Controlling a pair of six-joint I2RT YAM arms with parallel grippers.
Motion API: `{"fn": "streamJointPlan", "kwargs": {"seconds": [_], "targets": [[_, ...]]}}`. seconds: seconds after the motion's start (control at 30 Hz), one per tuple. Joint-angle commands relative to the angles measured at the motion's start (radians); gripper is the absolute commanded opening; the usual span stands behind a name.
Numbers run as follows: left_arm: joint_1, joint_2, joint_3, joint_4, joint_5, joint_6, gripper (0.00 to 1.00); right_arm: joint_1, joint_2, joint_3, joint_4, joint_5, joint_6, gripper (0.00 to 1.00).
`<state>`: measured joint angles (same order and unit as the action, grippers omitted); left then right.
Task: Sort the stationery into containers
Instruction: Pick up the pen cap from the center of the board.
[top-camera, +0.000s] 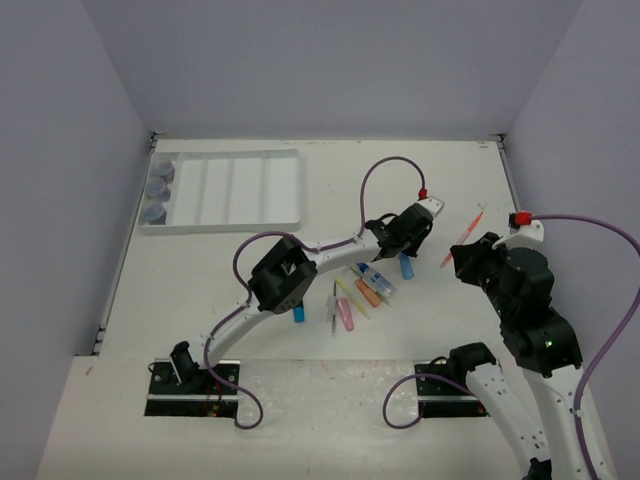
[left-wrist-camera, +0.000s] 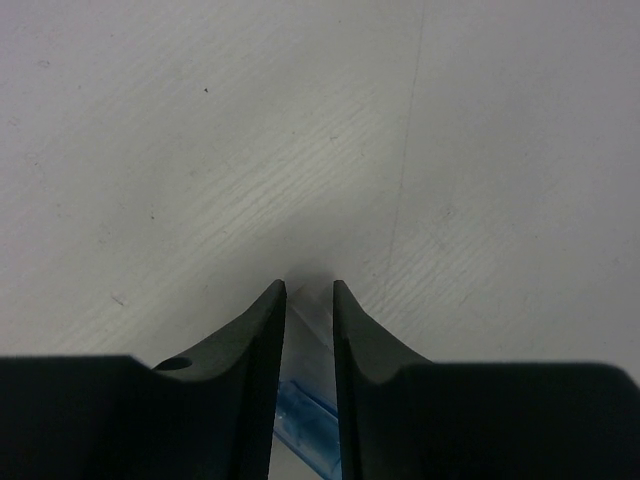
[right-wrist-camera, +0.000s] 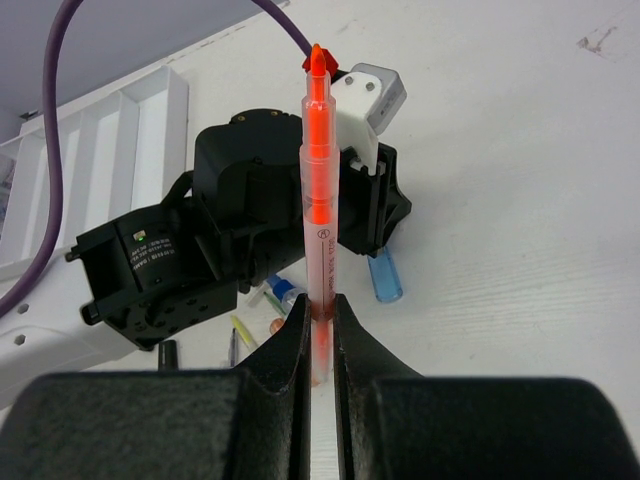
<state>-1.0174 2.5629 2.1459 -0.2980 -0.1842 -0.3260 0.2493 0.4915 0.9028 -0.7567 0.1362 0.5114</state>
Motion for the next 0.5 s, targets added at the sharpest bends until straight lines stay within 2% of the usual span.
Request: {"fn": "streamJointPlan", "kwargs": {"seconds": [0.0,0.2,0.4,0.47], "targets": [[-0.006,-0.028,-0.031,0.008,0.013,-0.007,0.25,-0.002,0.009,0.005,0.000,-0.014,-0.017,0.00],[-0.008,-0.036,-0.053,0.010,0.014,-0.008,0.15,-0.002,0.009,0.004,0.000,-0.015,-0.017,0.00],[-0.007,-0.032,-0.051,0.028,0.044,-0.015,0.10,-0.002,0.012,0.004,0.000,-0.014,-0.019,0.00],[-0.007,-0.033,-0.048,0.032,0.058,-0.010,0.02,-0.002,0.012,0.004,0.000,-0.015,-0.019,0.00]]}}
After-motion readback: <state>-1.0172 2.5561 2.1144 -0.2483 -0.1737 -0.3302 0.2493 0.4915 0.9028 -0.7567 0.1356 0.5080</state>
